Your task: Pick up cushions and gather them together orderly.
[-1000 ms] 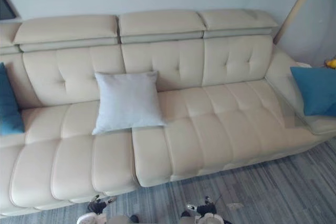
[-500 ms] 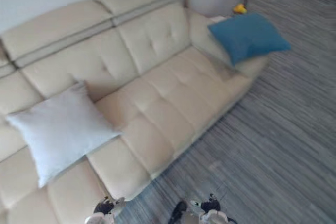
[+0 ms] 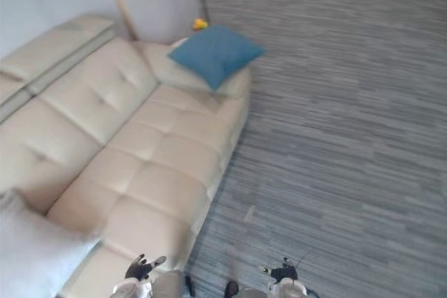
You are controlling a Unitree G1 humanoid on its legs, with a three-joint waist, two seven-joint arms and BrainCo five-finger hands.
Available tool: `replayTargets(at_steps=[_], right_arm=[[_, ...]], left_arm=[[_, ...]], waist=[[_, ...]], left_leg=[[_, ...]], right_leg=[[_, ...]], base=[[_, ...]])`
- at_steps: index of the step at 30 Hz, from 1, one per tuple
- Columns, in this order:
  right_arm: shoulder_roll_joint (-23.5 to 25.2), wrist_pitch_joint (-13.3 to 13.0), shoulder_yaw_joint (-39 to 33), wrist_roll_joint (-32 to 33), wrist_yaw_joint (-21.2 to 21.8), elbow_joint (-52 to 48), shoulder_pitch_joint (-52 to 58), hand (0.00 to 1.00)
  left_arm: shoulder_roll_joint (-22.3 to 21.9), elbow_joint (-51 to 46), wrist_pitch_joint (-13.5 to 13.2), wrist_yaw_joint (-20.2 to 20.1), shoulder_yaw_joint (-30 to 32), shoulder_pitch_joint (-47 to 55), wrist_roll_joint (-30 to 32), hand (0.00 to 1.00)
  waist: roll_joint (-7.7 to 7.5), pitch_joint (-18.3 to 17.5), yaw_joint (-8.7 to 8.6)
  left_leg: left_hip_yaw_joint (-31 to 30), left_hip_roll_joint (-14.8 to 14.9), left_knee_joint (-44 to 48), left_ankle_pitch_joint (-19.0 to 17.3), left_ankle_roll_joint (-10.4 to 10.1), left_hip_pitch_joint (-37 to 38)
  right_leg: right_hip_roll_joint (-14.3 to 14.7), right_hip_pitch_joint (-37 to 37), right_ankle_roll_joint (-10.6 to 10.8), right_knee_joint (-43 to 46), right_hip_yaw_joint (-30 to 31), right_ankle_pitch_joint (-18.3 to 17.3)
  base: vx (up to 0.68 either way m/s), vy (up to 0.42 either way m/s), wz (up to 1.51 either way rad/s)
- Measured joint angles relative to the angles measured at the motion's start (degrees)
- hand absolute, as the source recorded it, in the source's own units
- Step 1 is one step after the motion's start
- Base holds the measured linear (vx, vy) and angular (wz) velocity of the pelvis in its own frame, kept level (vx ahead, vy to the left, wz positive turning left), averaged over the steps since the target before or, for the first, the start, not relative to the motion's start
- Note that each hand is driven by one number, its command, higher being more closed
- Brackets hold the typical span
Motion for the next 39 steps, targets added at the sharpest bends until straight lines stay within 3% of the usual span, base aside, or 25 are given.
replayTargets(at_steps=[1, 4, 6, 7, 8, 9, 12, 14, 16, 17, 18, 20, 21, 22, 23, 25, 27, 29, 32, 33, 36, 38, 39], right_arm=[[0.0, 0.0, 0.2, 0.0, 0.0, 0.0, 0.1, 0.00], [2.2, 0.1, -0.1, -0.1, 0.0, -1.0, 0.9, 0.00], [3.1, 0.1, -0.1, 0.0, 0.0, -1.0, 0.5, 0.00], [3.1, 0.1, -0.1, -0.1, 0.0, -1.0, 0.6, 0.00], [3.5, 0.0, 0.0, -0.1, 0.1, -1.0, 0.4, 0.00], [3.6, -0.1, -0.1, -0.1, 0.2, -1.0, 0.1, 0.00], [3.6, -0.1, -0.2, -0.1, 0.2, -1.0, 0.0, 0.00], [3.5, -0.1, -0.5, -0.1, 0.2, -0.8, -0.6, 0.00], [3.3, -0.1, -0.5, -0.1, 0.2, -0.4, -0.7, 0.00], [2.7, -0.1, -0.7, 0.1, 0.4, 0.5, -0.8, 0.00], [1.6, -0.2, -1.0, -0.1, 0.3, 1.5, -1.8, 0.00], [-0.4, -0.1, -2.7, -0.1, 0.2, 2.3, -1.9, 0.00], [-0.6, 0.0, -2.8, -0.1, 0.0, 2.4, -1.2, 0.00], [-0.8, 0.0, -2.7, 0.1, 0.0, 1.8, -0.5, 0.00], [-0.9, 0.0, -2.6, 0.6, -0.3, 1.4, 0.0, 0.00], [-0.4, 0.0, -2.6, 1.1, -0.5, 1.4, 0.1, 0.00], [0.1, -0.1, -2.6, 2.3, -0.5, 1.4, 0.1, 0.00], [0.0, 0.0, -2.6, 2.3, -0.6, 1.6, -0.1, 0.00], [-0.1, 0.1, -2.6, 2.3, -1.0, 1.6, -0.1, 0.00], [-0.2, 0.2, -2.6, 2.2, -1.1, 2.0, -0.2, 0.00], [1.5, 0.5, -2.5, 2.1, -0.8, 3.8, -0.7, 0.00], [1.6, 0.6, -2.6, 2.0, -0.6, 4.1, -0.5, 0.00], [1.6, 0.5, -2.5, 2.0, -0.3, 4.0, -0.3, 0.00]], left_arm=[[-0.2, 0.0, 0.0, 0.0, 0.0, 0.0, 0.0, 0.00], [1.5, 0.0, 0.1, -0.2, -1.2, -0.2, 0.0, 0.00], [2.1, 0.1, 0.5, -0.1, -2.2, -0.3, 0.0, 0.00], [2.1, 0.1, 0.5, -0.1, -2.3, -0.3, 0.0, 0.00], [2.2, 0.1, 0.6, -0.1, -3.1, -0.3, 0.1, 0.00], [2.4, 0.3, 0.6, 0.0, -4.6, -0.5, 0.1, 0.00], [2.5, 1.3, 0.8, 0.2, -4.9, -0.9, 0.1, 0.00], [2.9, 1.6, 1.0, 0.3, -5.2, -0.7, 0.2, 0.00], [4.2, 2.6, 1.2, 0.2, -6.7, -0.6, 0.2, 0.00], [4.9, 3.2, 1.2, 0.2, -6.6, -0.9, 0.4, 0.00], [4.3, 3.9, 1.3, 0.4, -6.5, -1.3, 0.5, 0.00], [2.5, 4.6, 1.2, 0.4, -6.0, -1.3, 1.1, 0.00], [2.5, 4.2, 1.2, 0.4, -5.5, -1.4, 1.2, 0.00], [1.9, 3.3, 1.3, 0.2, -4.2, -1.4, 1.2, 0.00], [1.5, 2.7, 1.3, 0.3, -3.9, -1.3, 1.1, 0.00], [1.8, 1.6, 1.2, 0.2, -4.1, -1.3, 1.2, 0.00], [2.1, 0.9, 1.1, 0.2, -4.6, -1.3, 1.2, 0.00], [2.1, 0.1, 0.6, 0.2, -5.2, -1.4, 1.2, 0.00], [2.3, 0.2, 0.5, 0.4, -6.2, -1.6, 1.2, 0.00], [2.3, 0.3, 0.4, 0.3, -6.2, -1.6, 1.1, 0.00], [3.9, 0.1, 0.4, 0.1, -6.1, -2.0, 1.0, 0.00], [3.9, 0.9, 0.4, 0.2, -6.2, -2.1, 1.0, 0.00], [3.9, 1.4, 0.5, 0.2, -6.6, -2.1, 1.0, 0.00]], waist=[[0.25, -0.2, 0.50], [-2.38, -0.9, 0.73], [-3.35, -0.7, 1.56], [-3.37, -0.7, 1.50], [-2.97, -0.5, 1.28], [-3.04, -0.3, 1.16], [-2.28, 0.1, 0.85], [-2.25, 0.1, 0.19], [-3.54, -0.2, -0.70], [-4.74, -0.1, -1.31], [-3.07, 0.3, -1.28], [-0.93, 0.1, -1.65], [-0.27, 0.3, -1.69], [0.60, 0.6, -1.67], [0.67, 0.9, -1.67], [0.28, 1.4, -1.55], [-0.38, 1.4, -1.47], [-0.52, 1.4, -1.08], [-0.65, 1.4, -0.95], [-1.14, 1.3, -0.04], [-4.25, 0.4, 0.95], [-4.23, 0.4, 1.49], [-4.28, 0.4, 1.11]], left_leg=[[-0.4, 0.5, -0.8, 3.9, -0.6, 0.9], [6.3, 0.6, -1.6, 2.3, 0.7, 3.4], [12.2, 0.4, -3.8, 1.2, 2.0, 8.2], [12.5, 0.4, -4.0, 1.2, 2.1, 8.7], [13.5, 0.7, -5.0, 0.8, 2.7, 10.6], [14.9, 0.8, -7.2, 0.8, 2.7, 14.0], [15.5, 2.6, -10.8, 0.8, 2.7, 18.7], [15.5, 4.3, -11.9, 0.8, 2.6, 19.9], [15.3, 4.1, -12.6, 0.8, 2.0, 20.6], [14.0, 3.8, -12.5, -0.2, 0.0, 21.9], [13.0, 5.3, -12.3, -0.4, -0.4, 22.5], [10.9, 7.5, -4.5, -0.4, -0.6, 20.0], [9.8, 8.6, 1.9, -0.2, -0.9, 17.5], [8.2, 10.4, 12.7, 1.7, -2.4, 13.1], [7.1, 12.3, 22.9, 3.9, -2.2, 8.7], [9.5, 13.3, 30.8, 1.8, -1.9, 4.4], [14.4, 12.5, 27.8, 0.1, -0.6, 0.7], [17.7, 8.8, 12.8, 0.3, -0.1, -2.1], [19.8, 4.6, -5.0, 6.3, 0.9, -1.7], [19.3, 3.3, -7.9, 12.9, 2.5, -0.7], [20.6, 1.2, -3.1, 6.0, 4.3, -0.7], [22.0, 1.0, -2.4, 3.3, 4.7, 2.5], [21.6, 0.0, -3.1, 1.9, 5.1, 5.2]], right_leg=[[0.7, 0.1, 0.9, 0.4, 2.8, -0.6], [-2.0, -0.5, 5.3, 4.3, 4.8, -3.6], [-4.8, -4.4, 11.4, 14.4, 0.7, -4.6], [-5.0, -4.8, 12.1, 15.3, 0.2, -4.5], [-6.3, -7.1, 14.9, 21.2, -3.7, -4.0], [-10.5, -9.1, 12.4, 27.3, -11.4, -5.2], [-15.2, -9.7, 8.7, 26.6, -19.4, -7.2], [-15.3, -11.1, 8.9, 21.6, -19.7, -6.5], [-15.2, -12.2, 8.5, 11.3, -17.5, 0.5], [-15.1, -12.2, 6.1, 9.4, -15.5, 5.0], [-13.9, -11.9, 5.4, 10.5, -15.7, 4.8], [-11.8, -10.1, 4.6, 9.6, -15.9, 1.7], [-11.0, -8.9, 4.1, 9.1, -16.4, 1.0], [-9.9, -6.7, 3.3, 8.5, -17.5, 0.1], [-8.7, -4.2, 2.4, 7.8, -17.8, -1.0], [-8.2, 0.2, 1.9, 6.2, -18.1, -2.2], [-8.3, 3.6, 2.2, 2.1, -18.2, -2.3], [-9.1, 6.0, 3.7, -1.5, -18.5, -1.9], [-10.0, 8.6, 5.7, -4.1, -18.7, -2.2], [-10.2, 10.0, 7.2, -5.3, -17.8, -2.9], [-13.3, 10.4, 8.8, -2.8, -15.4, -2.9], [-15.3, 6.7, 10.5, 10.3, -12.7, -3.4], [-17.3, 2.9, 13.6, 21.8, -12.1, -1.4]], base=[[0.32, 0.219, -1.34], [0.32, 0.214, -1.00], [0.31, 0.196, -1.04], [0.22, 0.128, -0.73], [0.24, 0.080, -0.49], [0.19, 0.052, -0.49], [0.24, -0.053, -0.27], [0.21, -0.150, -0.10], [0.25, -0.230, -0.03], [0.28, -0.249, -0.13], [0.33, -0.321, -0.21], [0.26, -0.274, -0.15], [0.27, -0.229, 0.05], [0.32, -0.234, 0.10], [0.26, -0.151, 0.07], [0.26, -0.093, 0.06], [0.22, -0.060, 0.08], [0.31, 0.033, 0.06], [0.39, 0.144, 0.00], [0.43, 0.185, -0.15], [0.50, 0.165, -0.16], [0.45, 0.201, -0.11], [0.46, 0.171, 0.16]])
